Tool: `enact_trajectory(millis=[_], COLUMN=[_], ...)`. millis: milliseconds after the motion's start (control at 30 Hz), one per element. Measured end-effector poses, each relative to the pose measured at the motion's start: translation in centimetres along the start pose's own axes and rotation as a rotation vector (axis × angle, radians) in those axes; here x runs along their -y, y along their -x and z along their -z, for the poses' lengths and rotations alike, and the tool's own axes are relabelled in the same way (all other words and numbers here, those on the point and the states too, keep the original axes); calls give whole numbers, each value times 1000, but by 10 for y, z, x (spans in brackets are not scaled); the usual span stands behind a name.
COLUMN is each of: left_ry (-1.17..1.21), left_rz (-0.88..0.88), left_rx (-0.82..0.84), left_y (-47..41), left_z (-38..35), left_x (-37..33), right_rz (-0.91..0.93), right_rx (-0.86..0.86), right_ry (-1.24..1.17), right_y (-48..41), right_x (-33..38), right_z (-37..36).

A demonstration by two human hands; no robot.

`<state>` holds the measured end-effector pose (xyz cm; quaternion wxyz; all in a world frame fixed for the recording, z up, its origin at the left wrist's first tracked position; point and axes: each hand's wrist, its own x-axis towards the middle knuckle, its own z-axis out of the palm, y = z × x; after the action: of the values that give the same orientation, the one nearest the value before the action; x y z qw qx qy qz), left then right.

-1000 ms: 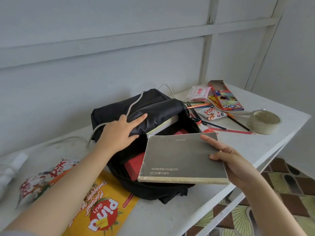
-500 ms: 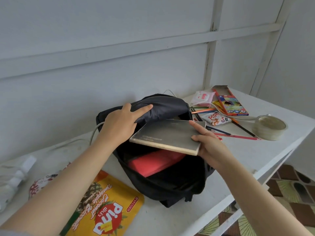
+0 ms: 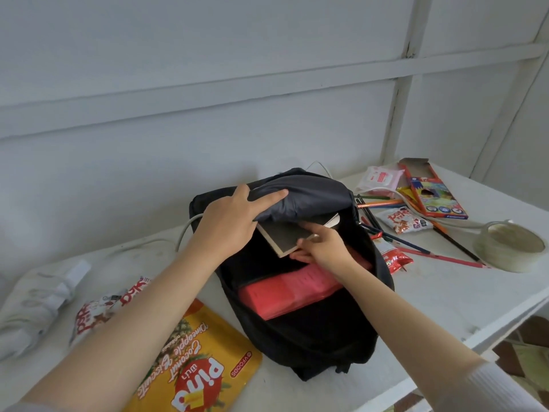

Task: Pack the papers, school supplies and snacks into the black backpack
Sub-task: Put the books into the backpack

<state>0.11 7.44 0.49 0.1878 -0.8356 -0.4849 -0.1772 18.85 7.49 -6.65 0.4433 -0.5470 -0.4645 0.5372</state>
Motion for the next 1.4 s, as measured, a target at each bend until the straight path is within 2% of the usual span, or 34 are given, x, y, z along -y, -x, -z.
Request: enact_trajectory(millis=[200,333,367,400,467,500,567,667,767,867,1133,1267,1400], left_ry=[14,15,14,15,17,18,21,26,12,1,13,12,22], left_rz=[7,13,18,20,22,23,23,13,14,14,16,20,14], left_rx=[-10,-19,-20,-20,-16,-14,-21,-29,-26,-32,-48,-38,-35], left_y=[-1,-4,-5,-5,-5,-5,-5,-5,-5,-4,-1,1,3], left_z=[-2,-3,-3,-3,-4,-4,-4,-3,-1,1,1,1,0], left_x=[2,3,2,2,2,3,3,3,4,5,4,4,4], right_rz=[21,56,107,214,558,720,873,759,670,621,723,667,687], right_rx=[-122,-146,-155,-200,-381,-436,-389,-184,-136,-177,-285,-343,-341], right_ry=[-40,45,176,421,954,1094,1224,1341,1360,1362,1373,1367,1320], right_y=[-21,-20,-18,-14,-11,-12,-17,-21,-21,-30,-33,-34,-34], right_x=[-6,-5,-5,-5,-12,-17,-23,-28,-25,-24,-24,-25,-26], right_z=[-12,-15,-14,-13,-9,-7,-5,-6,-7,-5,-3,-14,-14])
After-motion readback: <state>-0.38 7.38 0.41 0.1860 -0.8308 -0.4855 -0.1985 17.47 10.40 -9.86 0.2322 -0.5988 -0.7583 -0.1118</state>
